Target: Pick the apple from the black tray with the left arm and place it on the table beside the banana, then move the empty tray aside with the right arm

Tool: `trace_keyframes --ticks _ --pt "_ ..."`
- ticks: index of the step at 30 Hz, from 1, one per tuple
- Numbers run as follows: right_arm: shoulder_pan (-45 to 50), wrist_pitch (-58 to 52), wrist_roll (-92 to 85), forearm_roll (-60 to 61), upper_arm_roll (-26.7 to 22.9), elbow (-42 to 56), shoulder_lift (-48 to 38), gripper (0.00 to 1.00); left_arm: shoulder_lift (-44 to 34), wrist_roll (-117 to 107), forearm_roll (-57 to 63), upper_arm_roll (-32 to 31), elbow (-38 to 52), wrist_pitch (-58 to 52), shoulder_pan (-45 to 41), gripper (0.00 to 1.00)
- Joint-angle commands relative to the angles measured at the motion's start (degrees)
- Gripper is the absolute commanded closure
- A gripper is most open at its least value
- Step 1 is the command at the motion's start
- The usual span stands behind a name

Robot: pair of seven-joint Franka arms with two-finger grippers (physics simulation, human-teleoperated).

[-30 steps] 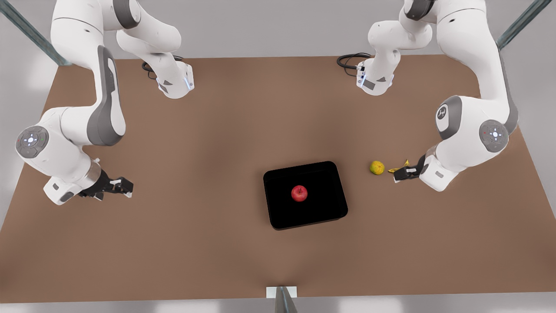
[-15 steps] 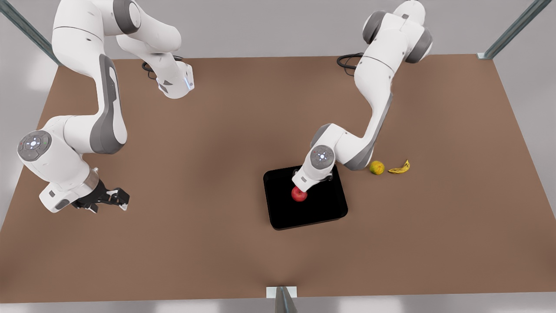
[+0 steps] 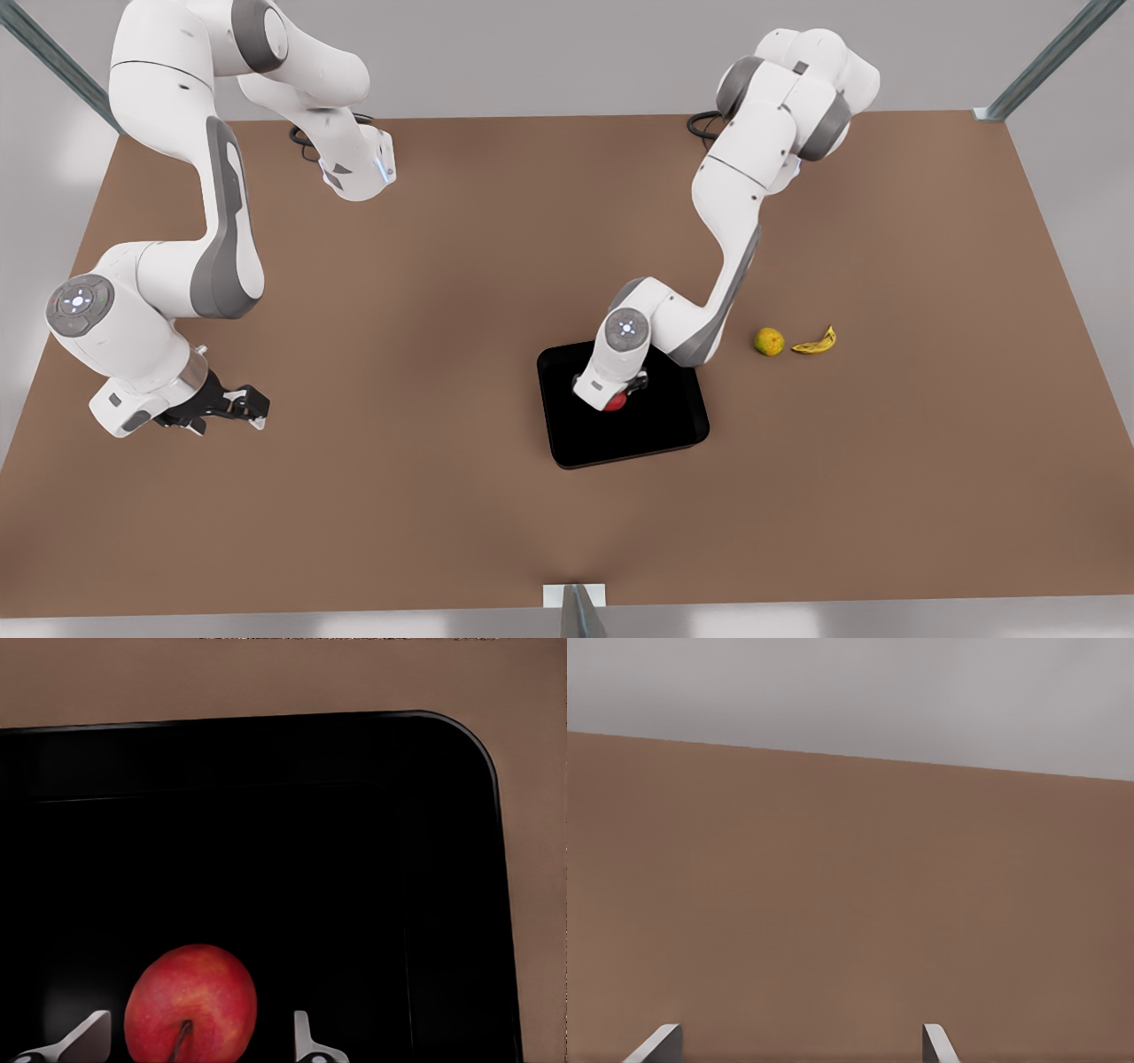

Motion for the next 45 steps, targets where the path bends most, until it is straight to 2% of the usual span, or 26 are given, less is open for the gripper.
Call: trace_keyframes --ticks 1,6,25,26,27,31,33,35,37,38,40,42,43,45 --pt "0.00 -0.04 -0.19 0.05 0.00 0.03 -0.06 0.00 -0.02 -10.26 0.92 -0.01 -0.13 3.40 -0.75 0.00" --pt "0.00 0.05 -0.11 0.05 0.00 0.03 0.02 0.00 -1.16 -7.62 11.12 0.08 -3.21 3.14 -0.67 0.00" --pt "-0.09 0.05 -0.19 0.05 -0.18 0.82 0.11 0.00 1.04 -9.29 7.43 -0.01 -4.53 6.83 -0.23 0.00" --pt "-0.09 0.05 -0.19 0.05 -0.26 0.91 0.46 0.00 1.04 -9.38 7.43 -0.01 -4.53 6.83 -0.23 0.17" --pt "-0.09 0.05 -0.19 0.14 -0.26 0.91 0.46 0.00 0.95 -9.38 7.43 -0.01 -4.53 6.83 -0.23 0.21" --pt "-0.17 0.05 -0.19 0.14 -0.26 0.91 0.82 0.00 0.25 -8.76 7.43 -0.01 -4.53 5.95 0.04 0.21" --pt "-0.18 0.05 -0.19 0.14 -0.26 0.91 0.82 0.00 -3.35 -6.05 7.34 0.08 -3.65 -2.57 0.74 0.21" --pt "0.00 -0.04 -0.02 0.22 -0.09 0.91 0.73 0.00 -8.89 6.96 2.77 -0.09 -3.56 -11.70 5.48 0.21" --pt "0.79 -3.90 5.50 0.14 4.29 1.87 -0.33 0.00 -11.53 16.52 0.68 -0.09 -2.15 -18.30 10.83 0.21" --pt "6.05 -9.00 12.37 -1.18 5.98 3.54 -0.94 0.00 -13.02 25.68 -0.92 -0.01 -2.42 -20.85 16.20 0.21" --pt "14.40 -12.86 12.99 -2.85 5.97 5.47 -0.94 0.00 -13.99 36.83 -0.66 0.17 -2.77 -22.79 22.00 0.21" --pt "18.90 -14.37 17.29 -2.34 5.63 6.62 -0.68 0.00 -13.73 43.61 -0.39 0.17 -5.57 -19.91 26.14 0.21" --pt "20.39 -13.84 23.00 -0.13 7.91 8.03 1.07 0.00 -14.43 43.88 -0.31 0.17 -12.07 -12.09 26.58 0.21" --pt "23.90 -10.24 34.51 0.05 8.52 10.66 6.26 0.00 -16.45 51.00 -0.39 3.33 -21.04 -1.80 27.11 0.21"
